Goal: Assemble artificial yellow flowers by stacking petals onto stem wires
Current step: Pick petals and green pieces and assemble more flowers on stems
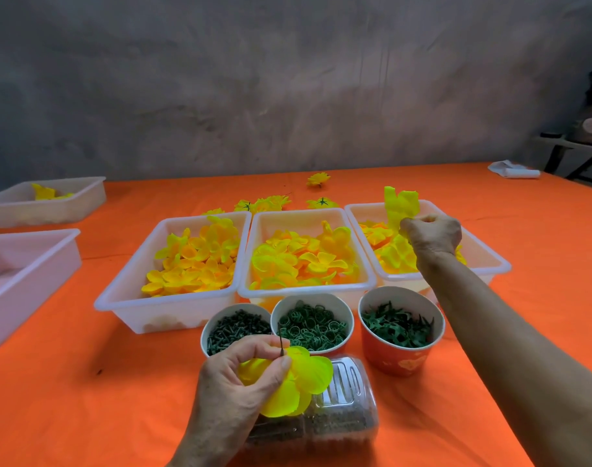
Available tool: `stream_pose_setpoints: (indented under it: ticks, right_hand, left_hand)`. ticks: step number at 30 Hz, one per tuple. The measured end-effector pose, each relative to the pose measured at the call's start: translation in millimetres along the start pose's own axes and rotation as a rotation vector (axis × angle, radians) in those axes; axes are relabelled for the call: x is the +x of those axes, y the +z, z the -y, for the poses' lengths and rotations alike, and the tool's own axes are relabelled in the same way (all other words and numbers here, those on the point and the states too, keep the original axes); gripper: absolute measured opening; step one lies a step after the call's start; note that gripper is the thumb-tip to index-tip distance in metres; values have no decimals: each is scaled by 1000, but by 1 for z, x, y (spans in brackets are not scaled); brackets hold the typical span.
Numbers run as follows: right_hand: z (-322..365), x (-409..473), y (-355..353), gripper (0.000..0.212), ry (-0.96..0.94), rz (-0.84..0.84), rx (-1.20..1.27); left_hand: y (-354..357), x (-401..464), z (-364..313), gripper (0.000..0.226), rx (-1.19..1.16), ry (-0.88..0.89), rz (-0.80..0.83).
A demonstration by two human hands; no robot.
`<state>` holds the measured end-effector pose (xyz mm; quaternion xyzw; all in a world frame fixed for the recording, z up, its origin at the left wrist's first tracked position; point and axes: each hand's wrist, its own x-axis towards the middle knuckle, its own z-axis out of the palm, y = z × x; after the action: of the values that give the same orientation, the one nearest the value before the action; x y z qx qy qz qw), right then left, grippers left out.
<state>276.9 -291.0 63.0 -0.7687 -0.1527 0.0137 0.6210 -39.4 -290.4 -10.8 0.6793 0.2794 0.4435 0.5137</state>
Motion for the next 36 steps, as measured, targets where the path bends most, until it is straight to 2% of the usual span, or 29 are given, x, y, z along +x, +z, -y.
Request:
stream_pose_setpoints:
  ticks: [2, 6, 11, 16, 22, 27, 31, 36]
  right_hand:
    - [5, -6, -2, 12, 42, 81, 160]
    - [16, -25, -3, 21, 100, 355, 385]
    - [24, -53, 0, 23, 146, 619, 408]
    - [26, -87, 3, 12, 151, 830, 429]
    - [21, -128, 4, 9, 108, 973, 325]
    - [16, -155, -1, 9, -101, 1014, 178]
    - [15, -168, -7, 13, -253, 1036, 219]
    - [9, -177, -11, 16, -320, 1011, 286]
  left_hand:
    - [0, 0, 2, 12, 4, -3, -5]
    - [-1, 0, 4, 12, 15, -10, -6]
    - [-1, 0, 5, 10, 1, -17, -5]
    - [0, 0, 3, 11, -5, -5, -22]
    - [2, 0, 0, 14, 27, 1, -29]
    - [2, -2, -2, 7, 11, -19, -47]
    - [1, -3, -2, 6, -14, -23, -18]
    - [1, -4, -3, 6, -50, -13, -15]
